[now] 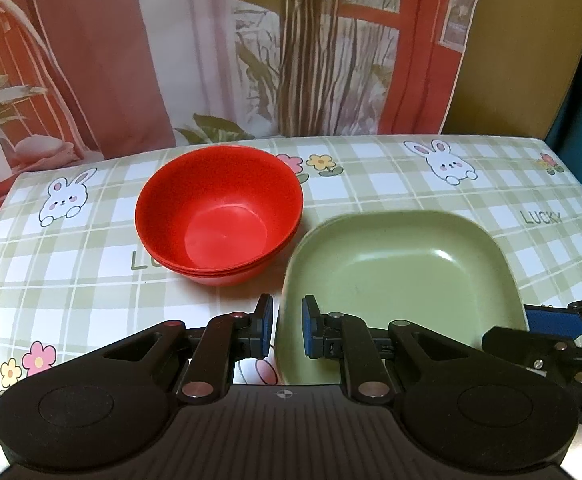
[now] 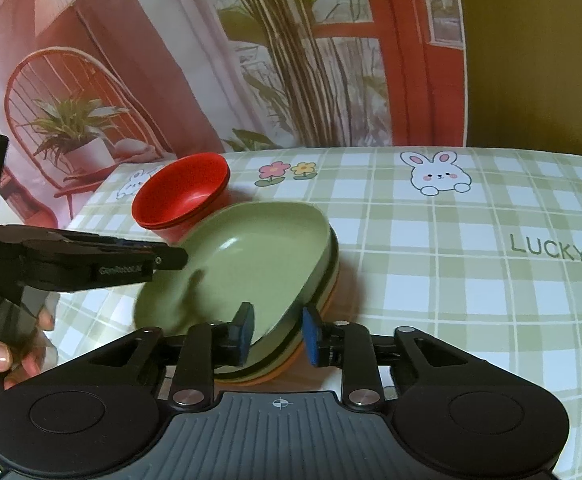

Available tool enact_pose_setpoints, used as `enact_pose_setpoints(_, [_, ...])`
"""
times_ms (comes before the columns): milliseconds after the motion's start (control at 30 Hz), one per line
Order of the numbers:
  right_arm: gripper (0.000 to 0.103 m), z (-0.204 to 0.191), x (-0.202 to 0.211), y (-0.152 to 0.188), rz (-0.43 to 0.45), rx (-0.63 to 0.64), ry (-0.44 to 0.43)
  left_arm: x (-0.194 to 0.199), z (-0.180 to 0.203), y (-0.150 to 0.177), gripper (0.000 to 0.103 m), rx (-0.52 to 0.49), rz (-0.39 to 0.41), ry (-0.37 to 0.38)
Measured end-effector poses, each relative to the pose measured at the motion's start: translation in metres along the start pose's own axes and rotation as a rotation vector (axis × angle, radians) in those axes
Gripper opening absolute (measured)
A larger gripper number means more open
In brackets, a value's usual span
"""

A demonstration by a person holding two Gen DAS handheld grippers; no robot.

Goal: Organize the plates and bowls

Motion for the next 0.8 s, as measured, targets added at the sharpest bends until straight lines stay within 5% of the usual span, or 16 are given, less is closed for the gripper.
enact_pose_setpoints(800, [0.035,0.010,-0.018,0.018,-0.046,-0.067,-0.009,0.008,0.001,0.003,0.017,0.003,0.018,0.017])
Point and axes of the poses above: each gripper's, at about its wrist camera, not at the fingertips, and x roughly against the way its jaws point, z to its right, y to its underside, the point moved 8 cm from there along -x, roughly the way its jaws point, and after that the axes turned 13 degrees about x, right-handed, at the moved point
